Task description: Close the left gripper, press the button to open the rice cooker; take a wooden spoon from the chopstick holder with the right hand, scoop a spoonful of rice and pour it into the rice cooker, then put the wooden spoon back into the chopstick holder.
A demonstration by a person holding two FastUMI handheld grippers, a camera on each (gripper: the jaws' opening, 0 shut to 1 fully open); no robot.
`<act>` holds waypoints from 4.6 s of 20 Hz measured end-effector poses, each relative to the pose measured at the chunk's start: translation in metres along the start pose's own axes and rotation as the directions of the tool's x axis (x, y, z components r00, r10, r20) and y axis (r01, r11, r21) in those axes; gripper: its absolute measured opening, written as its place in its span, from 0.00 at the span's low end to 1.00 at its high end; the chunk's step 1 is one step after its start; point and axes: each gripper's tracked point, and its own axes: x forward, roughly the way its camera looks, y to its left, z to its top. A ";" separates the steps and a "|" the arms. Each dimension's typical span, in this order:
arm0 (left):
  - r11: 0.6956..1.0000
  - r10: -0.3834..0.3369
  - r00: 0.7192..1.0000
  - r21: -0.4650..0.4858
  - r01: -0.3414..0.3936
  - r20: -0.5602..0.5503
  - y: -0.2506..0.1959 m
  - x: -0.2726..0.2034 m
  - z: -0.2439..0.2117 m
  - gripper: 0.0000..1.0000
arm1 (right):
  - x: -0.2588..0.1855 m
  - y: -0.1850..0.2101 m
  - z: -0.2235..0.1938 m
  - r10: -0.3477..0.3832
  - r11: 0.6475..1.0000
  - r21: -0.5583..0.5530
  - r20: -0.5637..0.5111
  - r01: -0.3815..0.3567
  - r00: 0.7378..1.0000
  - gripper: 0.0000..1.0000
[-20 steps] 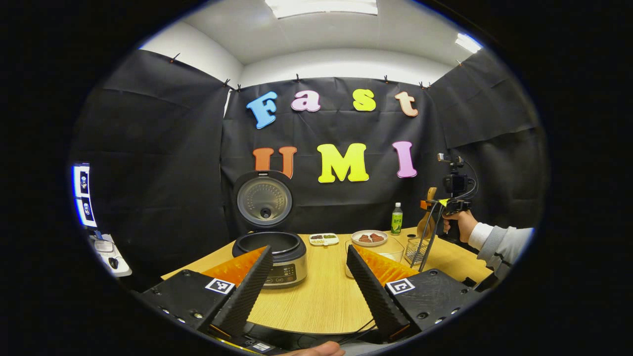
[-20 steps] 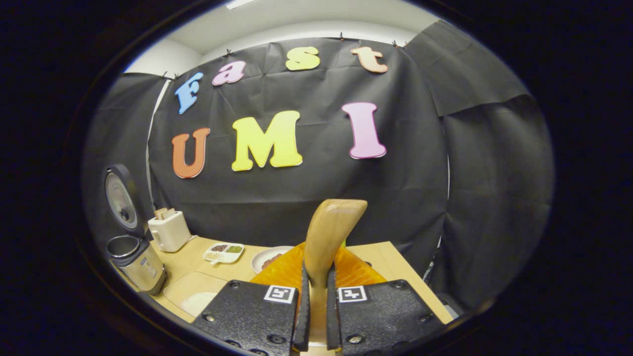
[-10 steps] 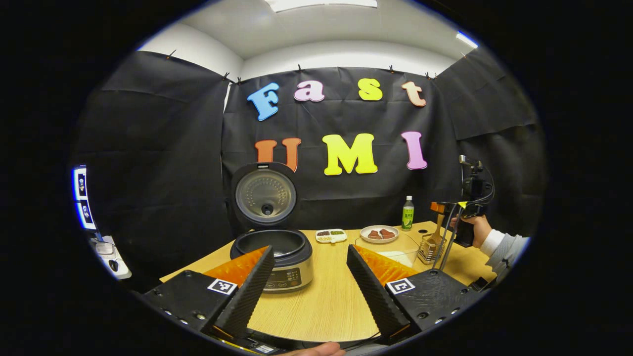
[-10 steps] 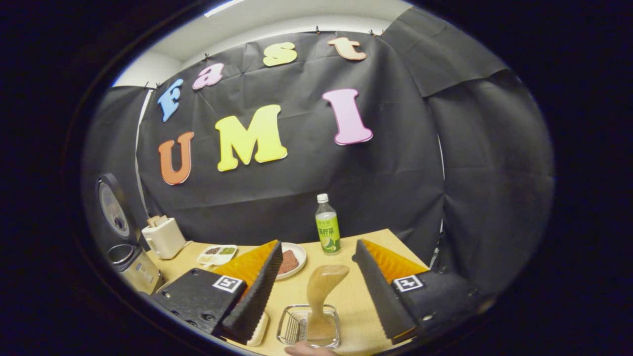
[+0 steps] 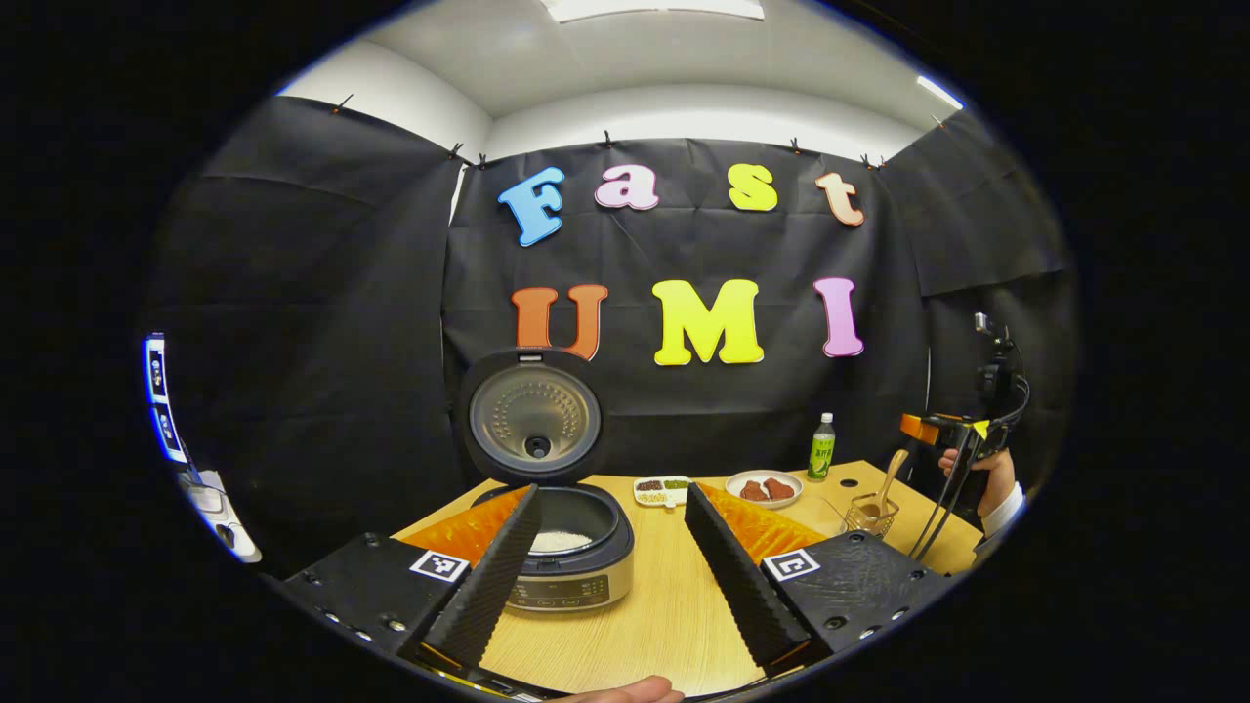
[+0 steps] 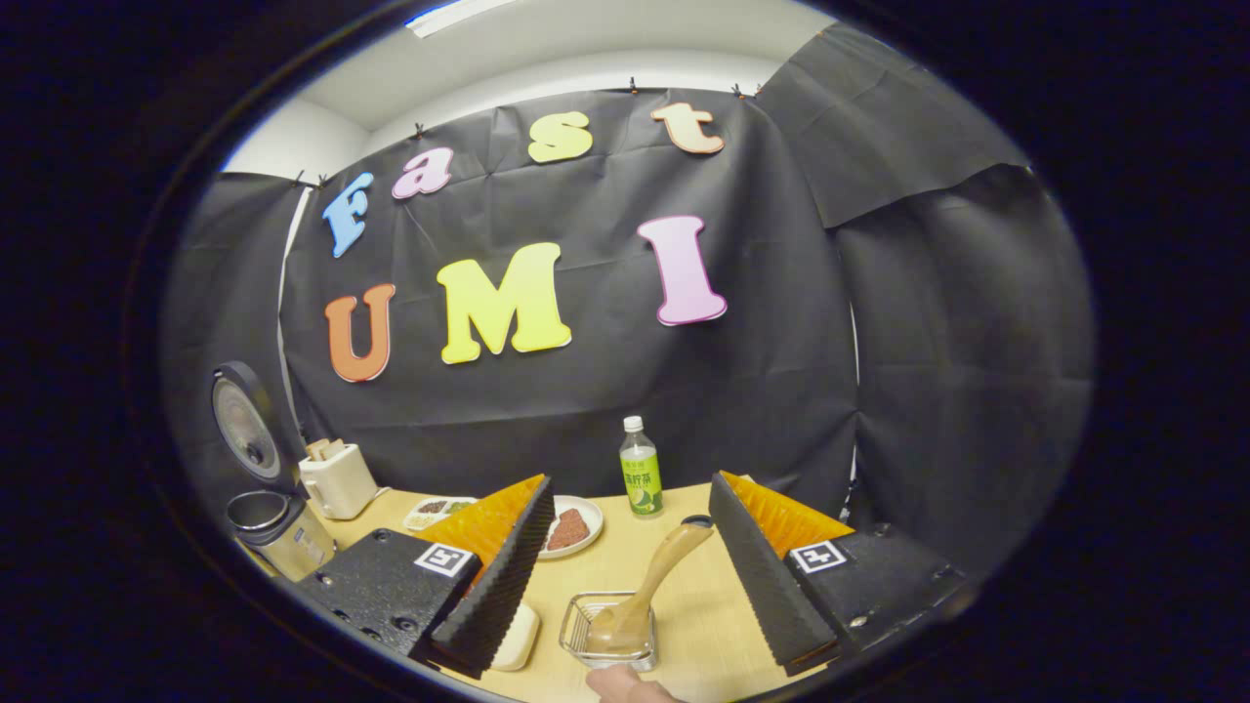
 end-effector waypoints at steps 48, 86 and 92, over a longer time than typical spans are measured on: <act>0.988 0.156 0.986 -0.006 -0.156 -0.066 0.131 0.316 0.056 0.98 | -0.210 0.029 0.016 0.085 0.996 -0.035 0.104 -0.082 0.991 1.00; 0.990 0.138 0.934 0.014 -0.141 -0.329 0.072 0.147 -0.135 0.96 | -0.291 0.075 -0.012 0.190 0.981 0.021 0.081 -0.193 0.978 0.98; 0.988 0.152 0.961 -0.005 -0.157 -0.231 0.072 0.146 -0.131 0.97 | -0.282 0.076 -0.015 0.170 0.984 0.048 0.080 -0.174 0.982 1.00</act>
